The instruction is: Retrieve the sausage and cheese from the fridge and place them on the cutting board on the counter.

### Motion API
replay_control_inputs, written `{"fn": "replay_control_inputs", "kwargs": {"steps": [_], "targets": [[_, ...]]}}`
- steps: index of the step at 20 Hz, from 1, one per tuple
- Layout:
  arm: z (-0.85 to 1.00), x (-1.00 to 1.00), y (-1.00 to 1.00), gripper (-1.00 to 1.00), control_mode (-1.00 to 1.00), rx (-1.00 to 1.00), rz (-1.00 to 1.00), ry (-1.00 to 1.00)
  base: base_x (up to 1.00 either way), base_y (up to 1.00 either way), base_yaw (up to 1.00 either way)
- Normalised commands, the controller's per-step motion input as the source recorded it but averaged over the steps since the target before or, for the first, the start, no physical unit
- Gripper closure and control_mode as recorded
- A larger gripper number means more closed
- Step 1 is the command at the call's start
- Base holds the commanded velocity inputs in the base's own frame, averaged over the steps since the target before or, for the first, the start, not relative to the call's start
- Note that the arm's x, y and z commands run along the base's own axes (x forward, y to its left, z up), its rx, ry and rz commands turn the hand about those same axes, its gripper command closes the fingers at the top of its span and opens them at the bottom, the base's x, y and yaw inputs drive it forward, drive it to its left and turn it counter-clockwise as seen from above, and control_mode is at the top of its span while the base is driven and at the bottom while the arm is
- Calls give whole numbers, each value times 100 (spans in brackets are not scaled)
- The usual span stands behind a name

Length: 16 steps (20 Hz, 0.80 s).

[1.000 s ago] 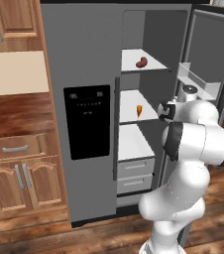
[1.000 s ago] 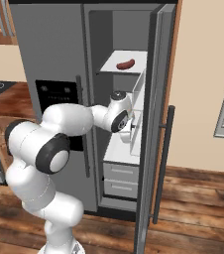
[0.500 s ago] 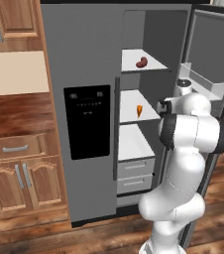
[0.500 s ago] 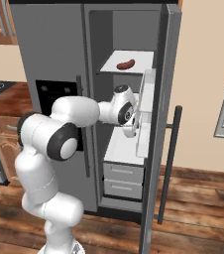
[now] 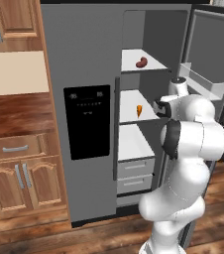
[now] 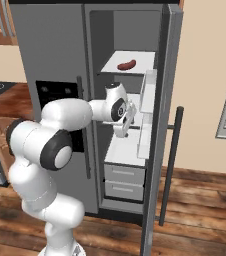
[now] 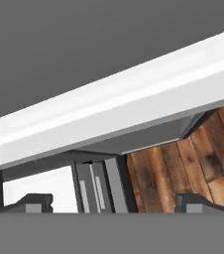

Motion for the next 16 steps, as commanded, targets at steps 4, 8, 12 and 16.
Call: {"fn": "replay_control_inputs", "kwargs": {"steps": [4, 8, 12, 16], "targets": [[25, -71, 75, -100, -100, -1, 20, 1, 0, 0, 0], [33, -60, 66, -100, -100, -13, 43, 7, 0, 0, 0], [7, -70, 39, -100, -100, -22, 62, 7, 0, 0, 0], [9, -70, 22, -100, -100, -25, 72, 13, 0, 0, 0]]}}
